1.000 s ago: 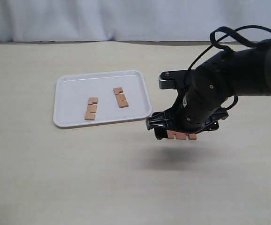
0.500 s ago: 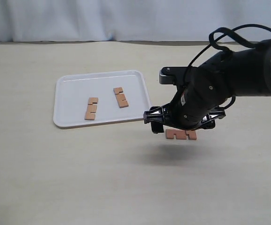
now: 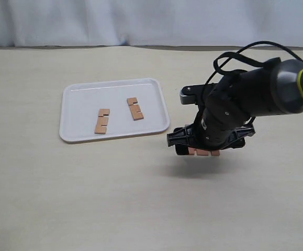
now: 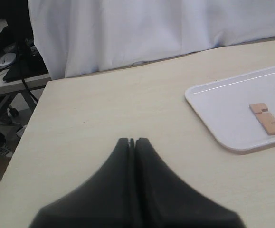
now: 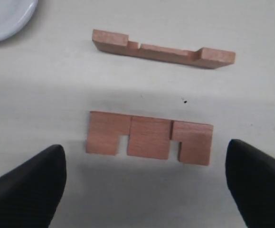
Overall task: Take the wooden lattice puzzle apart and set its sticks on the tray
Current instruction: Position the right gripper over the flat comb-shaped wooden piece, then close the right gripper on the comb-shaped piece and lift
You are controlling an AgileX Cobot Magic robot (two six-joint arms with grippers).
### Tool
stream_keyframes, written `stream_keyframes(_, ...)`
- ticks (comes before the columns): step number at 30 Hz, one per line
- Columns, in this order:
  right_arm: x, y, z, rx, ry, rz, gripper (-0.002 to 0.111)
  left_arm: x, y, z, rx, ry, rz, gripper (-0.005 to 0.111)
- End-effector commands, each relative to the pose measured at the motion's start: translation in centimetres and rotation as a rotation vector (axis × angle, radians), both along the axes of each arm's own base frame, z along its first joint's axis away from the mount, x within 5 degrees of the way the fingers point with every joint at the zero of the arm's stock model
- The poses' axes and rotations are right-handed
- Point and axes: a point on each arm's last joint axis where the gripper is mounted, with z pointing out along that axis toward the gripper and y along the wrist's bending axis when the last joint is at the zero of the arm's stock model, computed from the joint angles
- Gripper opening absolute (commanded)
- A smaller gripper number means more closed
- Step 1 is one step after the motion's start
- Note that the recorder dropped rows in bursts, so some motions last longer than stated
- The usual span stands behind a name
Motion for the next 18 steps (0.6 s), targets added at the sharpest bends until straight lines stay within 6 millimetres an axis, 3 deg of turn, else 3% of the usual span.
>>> stream_keyframes(1, 0.3, 0.0, -1.2, 0.004, -0.017, -0.012, 0.087, 0.0, 0.0, 0.0, 0.002, -0.007, 0.002, 0.000)
stream_keyframes(5, 0.5, -0.2, -1.7, -0.016, -0.016, -0.022, 0.093, 0.0, 0.0, 0.0, 0.002, -0.007, 0.002, 0.000)
stream_keyframes(18, 0.6, -0.1, -2.9, 0.001, -0.008, -0.046, 0.092, 0.0, 0.0, 0.0, 0.002, -0.007, 0.002, 0.000)
